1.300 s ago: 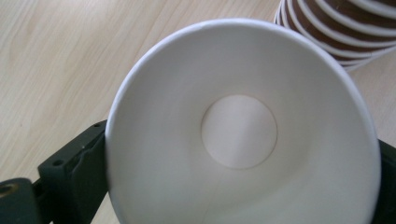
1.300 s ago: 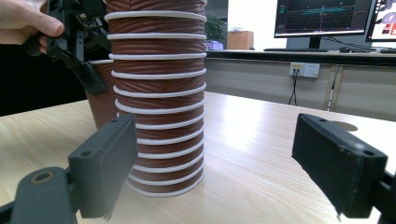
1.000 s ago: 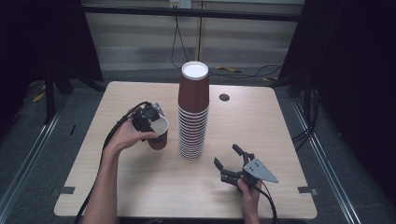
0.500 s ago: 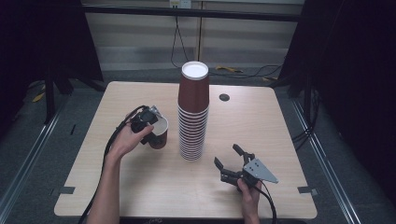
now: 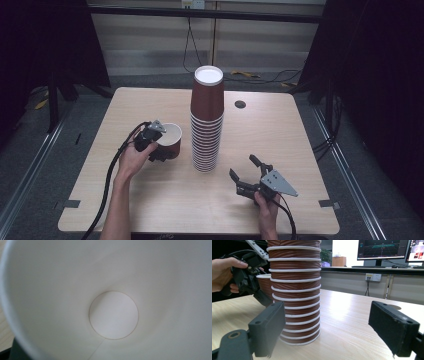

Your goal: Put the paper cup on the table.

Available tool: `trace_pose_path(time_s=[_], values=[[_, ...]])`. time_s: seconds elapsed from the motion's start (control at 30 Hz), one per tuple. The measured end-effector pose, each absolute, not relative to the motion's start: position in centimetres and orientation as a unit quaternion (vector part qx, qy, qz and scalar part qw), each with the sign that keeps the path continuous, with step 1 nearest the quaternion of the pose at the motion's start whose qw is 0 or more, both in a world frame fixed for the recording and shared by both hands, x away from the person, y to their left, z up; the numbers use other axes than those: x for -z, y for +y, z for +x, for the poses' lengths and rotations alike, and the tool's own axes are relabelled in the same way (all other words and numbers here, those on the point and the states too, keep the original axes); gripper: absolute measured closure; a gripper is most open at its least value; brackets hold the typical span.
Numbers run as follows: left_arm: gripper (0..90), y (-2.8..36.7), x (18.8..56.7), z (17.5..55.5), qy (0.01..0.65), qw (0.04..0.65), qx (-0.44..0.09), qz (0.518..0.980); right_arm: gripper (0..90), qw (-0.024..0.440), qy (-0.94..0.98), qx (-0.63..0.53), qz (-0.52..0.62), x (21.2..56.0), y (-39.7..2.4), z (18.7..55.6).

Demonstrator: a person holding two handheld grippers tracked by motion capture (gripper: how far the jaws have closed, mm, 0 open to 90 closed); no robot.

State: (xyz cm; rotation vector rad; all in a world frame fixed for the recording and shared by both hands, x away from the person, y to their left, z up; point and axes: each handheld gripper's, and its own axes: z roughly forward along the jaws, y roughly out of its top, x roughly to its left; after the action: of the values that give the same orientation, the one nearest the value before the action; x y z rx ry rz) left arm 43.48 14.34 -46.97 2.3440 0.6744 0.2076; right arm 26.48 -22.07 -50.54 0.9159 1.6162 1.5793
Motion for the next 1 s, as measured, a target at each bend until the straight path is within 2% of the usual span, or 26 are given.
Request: trace_pose_path(time_s=[0.2, 0.6, 1.0], values=[[15.7, 15.6, 47.7, 42.9, 0.279, 0.405, -0.078, 0.867, 13.7, 0.344, 0.622, -0.608, 0.352, 50.5, -22.1, 26.5], [15.7, 16.8, 48.4, 41.8, 0.298, 0.418, -0.093, 0.853, 13.6, 0.343, 0.623, -0.609, 0.351, 50.5, -22.1, 26.5], [15.7, 18.0, 48.2, 38.7, 0.328, 0.477, -0.139, 0.803, 13.7, 0.342, 0.624, -0.609, 0.351, 50.5, -22.1, 26.5]])
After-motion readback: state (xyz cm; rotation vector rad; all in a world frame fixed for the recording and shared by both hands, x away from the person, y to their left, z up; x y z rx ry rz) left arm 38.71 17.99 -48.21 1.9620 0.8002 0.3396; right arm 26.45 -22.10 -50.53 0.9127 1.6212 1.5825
